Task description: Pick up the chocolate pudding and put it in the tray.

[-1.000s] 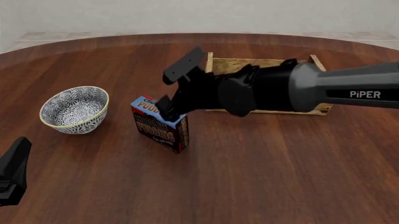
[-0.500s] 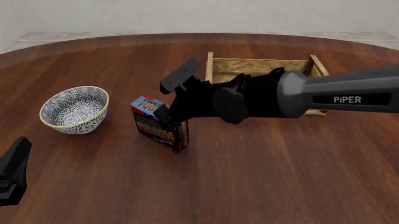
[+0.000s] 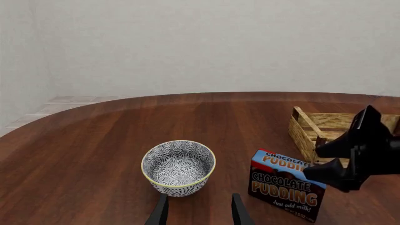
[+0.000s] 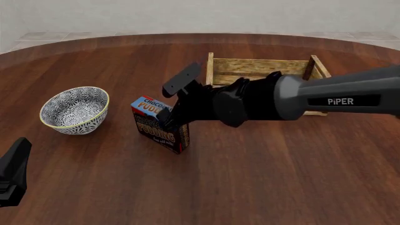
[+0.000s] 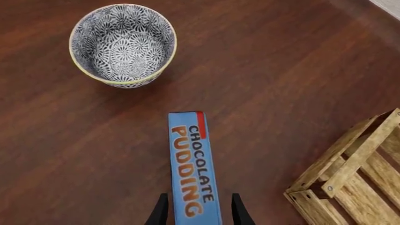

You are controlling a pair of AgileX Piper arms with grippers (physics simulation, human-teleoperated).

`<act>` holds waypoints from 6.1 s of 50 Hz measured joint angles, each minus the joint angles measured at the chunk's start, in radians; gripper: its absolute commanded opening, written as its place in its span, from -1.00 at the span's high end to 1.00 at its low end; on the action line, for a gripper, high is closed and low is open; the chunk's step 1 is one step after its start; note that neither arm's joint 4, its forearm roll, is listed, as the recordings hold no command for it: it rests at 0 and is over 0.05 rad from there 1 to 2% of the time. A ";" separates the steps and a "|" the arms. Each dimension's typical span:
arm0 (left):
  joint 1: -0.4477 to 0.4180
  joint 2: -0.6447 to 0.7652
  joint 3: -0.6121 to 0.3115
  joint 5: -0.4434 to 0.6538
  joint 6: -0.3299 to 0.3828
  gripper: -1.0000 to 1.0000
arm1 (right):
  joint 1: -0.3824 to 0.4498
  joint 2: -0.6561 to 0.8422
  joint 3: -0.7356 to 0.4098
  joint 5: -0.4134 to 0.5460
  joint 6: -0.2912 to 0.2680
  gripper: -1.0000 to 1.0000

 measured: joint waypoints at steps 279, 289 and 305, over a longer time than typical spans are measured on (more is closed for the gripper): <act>0.000 0.000 0.000 0.000 0.000 -1.00 | -0.551 0.017 -0.202 0.054 -0.122 1.00; 0.000 0.000 0.000 0.000 0.000 -1.00 | -0.558 0.036 -0.200 0.042 -0.113 1.00; 0.000 0.000 0.000 0.000 0.000 -1.00 | -0.567 0.061 -0.200 0.025 -0.101 1.00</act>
